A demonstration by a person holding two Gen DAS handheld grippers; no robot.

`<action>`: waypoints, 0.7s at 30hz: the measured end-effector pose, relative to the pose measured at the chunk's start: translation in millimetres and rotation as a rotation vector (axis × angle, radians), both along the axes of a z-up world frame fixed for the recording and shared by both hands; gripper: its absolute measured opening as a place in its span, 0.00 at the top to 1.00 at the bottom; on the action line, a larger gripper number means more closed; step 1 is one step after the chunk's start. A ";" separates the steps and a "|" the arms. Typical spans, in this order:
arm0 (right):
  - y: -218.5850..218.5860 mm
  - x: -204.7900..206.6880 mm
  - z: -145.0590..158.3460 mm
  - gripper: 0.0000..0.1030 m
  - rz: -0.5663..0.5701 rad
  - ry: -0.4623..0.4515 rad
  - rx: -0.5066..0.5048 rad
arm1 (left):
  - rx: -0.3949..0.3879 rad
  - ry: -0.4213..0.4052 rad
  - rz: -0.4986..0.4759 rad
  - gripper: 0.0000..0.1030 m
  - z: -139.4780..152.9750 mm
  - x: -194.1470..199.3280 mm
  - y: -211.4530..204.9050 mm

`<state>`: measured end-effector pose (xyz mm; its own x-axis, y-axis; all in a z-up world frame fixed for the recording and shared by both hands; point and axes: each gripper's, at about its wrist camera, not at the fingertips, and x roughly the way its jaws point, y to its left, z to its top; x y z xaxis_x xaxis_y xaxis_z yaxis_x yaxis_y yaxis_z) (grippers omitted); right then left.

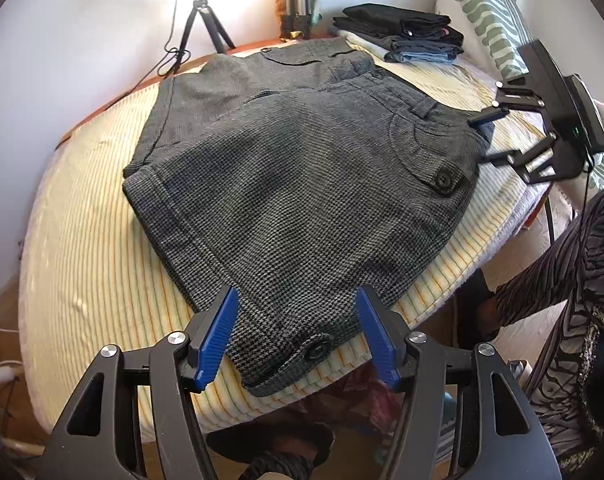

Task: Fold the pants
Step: 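Grasp the shorts' hem with the left tool while the right tool grasps the waistband, then lift the shorts with both tools and fold the hem toward the waistband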

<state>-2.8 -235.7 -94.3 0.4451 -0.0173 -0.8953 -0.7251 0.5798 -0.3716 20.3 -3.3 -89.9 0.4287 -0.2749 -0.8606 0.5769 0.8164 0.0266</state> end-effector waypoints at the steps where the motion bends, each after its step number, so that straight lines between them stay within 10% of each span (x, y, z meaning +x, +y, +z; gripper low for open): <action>1: -0.8 3.0 3.3 0.64 -0.010 -0.007 0.017 | 0.007 -0.004 -0.019 0.39 0.6 -2.3 -2.9; 17: -5.3 29.7 44.6 0.83 -0.132 -0.050 0.190 | 0.263 -0.133 -0.139 0.34 -28.6 -17.4 -39.2; 21: -5.6 28.0 46.1 0.83 -0.134 -0.053 0.197 | 0.237 -0.116 -0.105 0.60 -28.4 -5.1 -29.6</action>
